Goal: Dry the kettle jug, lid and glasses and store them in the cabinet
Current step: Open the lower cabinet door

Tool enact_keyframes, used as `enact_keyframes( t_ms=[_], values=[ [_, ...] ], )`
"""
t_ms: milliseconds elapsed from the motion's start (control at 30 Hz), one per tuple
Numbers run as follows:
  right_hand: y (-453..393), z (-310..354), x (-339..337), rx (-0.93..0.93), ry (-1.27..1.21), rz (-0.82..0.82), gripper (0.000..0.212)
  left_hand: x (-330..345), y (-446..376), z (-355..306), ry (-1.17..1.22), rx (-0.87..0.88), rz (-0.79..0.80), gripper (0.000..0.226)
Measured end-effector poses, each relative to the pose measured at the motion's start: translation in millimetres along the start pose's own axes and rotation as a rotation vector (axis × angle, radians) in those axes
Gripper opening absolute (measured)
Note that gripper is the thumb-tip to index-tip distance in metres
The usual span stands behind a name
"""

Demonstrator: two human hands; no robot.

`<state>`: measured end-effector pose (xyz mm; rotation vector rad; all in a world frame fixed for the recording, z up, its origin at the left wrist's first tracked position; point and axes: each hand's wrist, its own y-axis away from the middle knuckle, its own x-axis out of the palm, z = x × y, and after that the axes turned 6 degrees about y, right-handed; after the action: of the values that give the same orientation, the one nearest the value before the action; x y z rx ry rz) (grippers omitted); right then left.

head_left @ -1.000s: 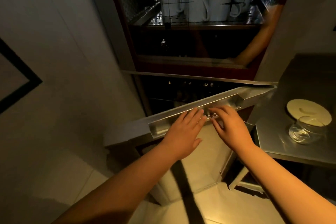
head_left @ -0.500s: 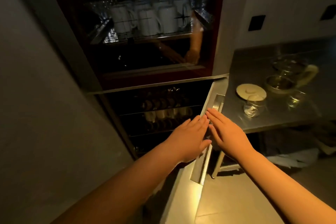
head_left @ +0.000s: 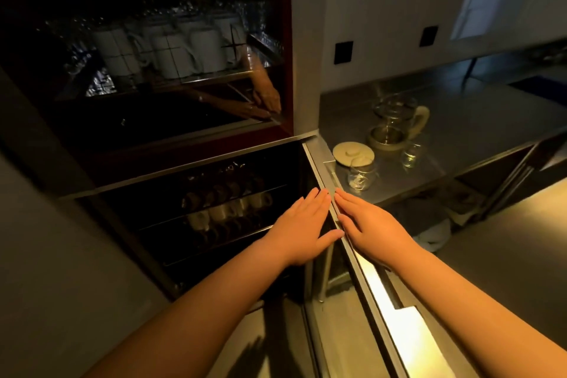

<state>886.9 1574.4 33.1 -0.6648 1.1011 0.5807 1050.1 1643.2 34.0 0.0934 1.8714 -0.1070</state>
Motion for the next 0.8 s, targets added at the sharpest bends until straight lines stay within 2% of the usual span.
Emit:
enact_keyframes(
  t_ms=[133,333,567,800],
  values=[
    [-2,-17,-7,-0.058,0.057,0.001,0.052,-2,-22,1,-0.005,0.05,-0.004,0.079],
    [-13,-30,-14,-0.068,0.109,0.024,0.05,-15,-58,15,-0.069,0.185,0.08,0.079],
    [-53,-39,-14,-0.021,0.18,0.01,0.05,-31,-109,56,-0.132,0.311,0.152,0.073],
    [-76,-51,-10,0.073,0.228,-0.073,0.046,-33,-153,71,-0.118,0.389,0.204,0.068]
  ],
)
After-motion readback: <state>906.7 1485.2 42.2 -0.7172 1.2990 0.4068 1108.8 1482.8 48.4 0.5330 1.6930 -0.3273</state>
